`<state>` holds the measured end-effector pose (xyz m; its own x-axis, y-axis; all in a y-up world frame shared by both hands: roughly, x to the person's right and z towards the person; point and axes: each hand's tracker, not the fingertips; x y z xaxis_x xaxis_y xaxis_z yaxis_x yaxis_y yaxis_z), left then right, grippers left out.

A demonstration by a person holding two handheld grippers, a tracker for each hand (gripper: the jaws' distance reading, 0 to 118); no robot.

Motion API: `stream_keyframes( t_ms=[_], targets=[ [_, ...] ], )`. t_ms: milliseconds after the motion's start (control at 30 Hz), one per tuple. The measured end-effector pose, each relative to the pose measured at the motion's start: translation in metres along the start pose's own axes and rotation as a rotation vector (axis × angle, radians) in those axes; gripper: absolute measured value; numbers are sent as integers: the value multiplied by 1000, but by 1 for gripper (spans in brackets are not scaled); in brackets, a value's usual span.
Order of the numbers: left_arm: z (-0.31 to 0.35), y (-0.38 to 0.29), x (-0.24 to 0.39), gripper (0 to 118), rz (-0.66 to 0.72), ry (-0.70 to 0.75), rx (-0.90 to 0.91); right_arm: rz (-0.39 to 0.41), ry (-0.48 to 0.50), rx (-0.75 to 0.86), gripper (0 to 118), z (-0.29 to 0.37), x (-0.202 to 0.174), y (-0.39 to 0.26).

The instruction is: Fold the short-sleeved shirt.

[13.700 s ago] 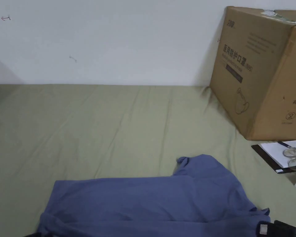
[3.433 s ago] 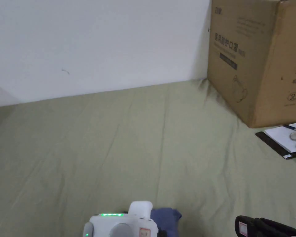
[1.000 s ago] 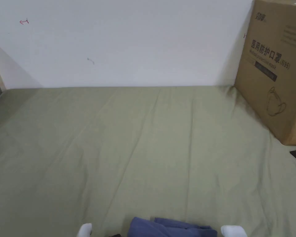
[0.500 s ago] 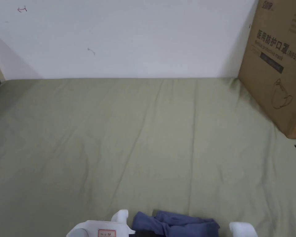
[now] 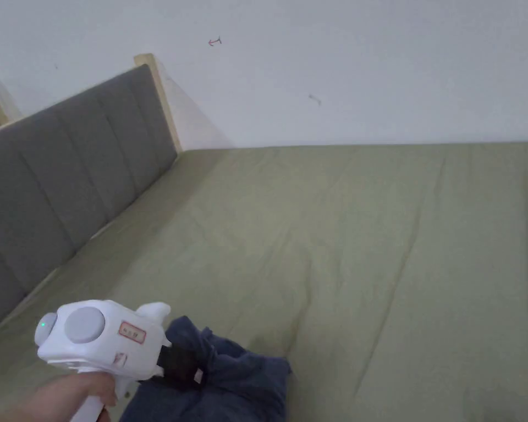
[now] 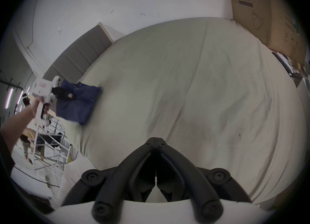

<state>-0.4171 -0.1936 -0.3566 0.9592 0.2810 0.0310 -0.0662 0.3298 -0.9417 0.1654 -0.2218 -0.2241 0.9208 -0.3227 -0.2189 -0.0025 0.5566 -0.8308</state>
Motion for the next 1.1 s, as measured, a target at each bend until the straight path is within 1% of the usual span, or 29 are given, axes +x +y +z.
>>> stream_keyframes(
  t_ms=[67,100,133,167,200,233,267,300,333,467,533,567,600,633,667,700,733,767,800,867,900,967,1033,1100],
  targets=[
    [12,12,-32,19,-28,197,1,24,-17,-12,0,-6,-8,2],
    [14,16,-41,21,-50,311,-4,28,-20,-18,0,-9,-10,3],
    [13,19,-47,29,-89,465,-5,32,-23,-27,0,-13,-12,4],
    [8,20,-52,39,-190,662,-39,32,-28,-35,0,-16,-14,6],
    [4,21,-60,51,-223,795,-63,30,-33,-40,0,-18,-15,7],
    [0,21,-68,71,-235,885,-100,25,-40,-44,0,-20,-16,8],
    [-1,21,-77,85,-216,927,-130,21,-42,-44,0,-21,-17,10],
    [2,21,-87,98,-186,920,-131,17,-41,-42,0,-21,-17,11],
    [6,21,-93,105,-146,917,-117,14,-37,-37,0,-20,-18,13],
    [37,16,-105,106,75,796,49,31,-48,-3,0,-11,-19,17],
    [48,6,-93,105,165,691,154,35,-50,21,0,-4,-18,19],
    [54,-2,-78,104,210,587,204,33,-47,37,0,1,-18,19],
    [55,-12,-61,98,208,465,261,28,-40,55,0,5,-17,19],
    [54,-25,-37,78,208,344,329,21,-31,73,0,10,-16,20],
    [52,-42,-8,46,196,241,405,14,-23,92,0,15,-15,20],
    [49,-54,18,10,175,188,450,10,-14,116,0,20,-15,20],
    [43,-68,53,0,146,141,463,12,-8,140,0,27,-15,20],
    [40,-85,87,0,119,113,491,16,-1,161,0,35,-16,21],
    [39,-99,114,0,107,53,517,17,12,175,0,42,-16,21],
    [37,-132,177,0,75,-80,582,7,83,202,0,64,-18,23],
    [39,-144,198,0,50,-108,606,-2,98,216,0,74,-19,24],
    [49,-166,248,0,9,-93,702,-18,97,286,0,104,-22,24],
    [63,-177,280,0,-39,-133,778,-8,82,384,0,136,-25,22],
    [81,-182,309,0,-100,-97,885,53,43,530,0,170,-30,20]
  ],
)
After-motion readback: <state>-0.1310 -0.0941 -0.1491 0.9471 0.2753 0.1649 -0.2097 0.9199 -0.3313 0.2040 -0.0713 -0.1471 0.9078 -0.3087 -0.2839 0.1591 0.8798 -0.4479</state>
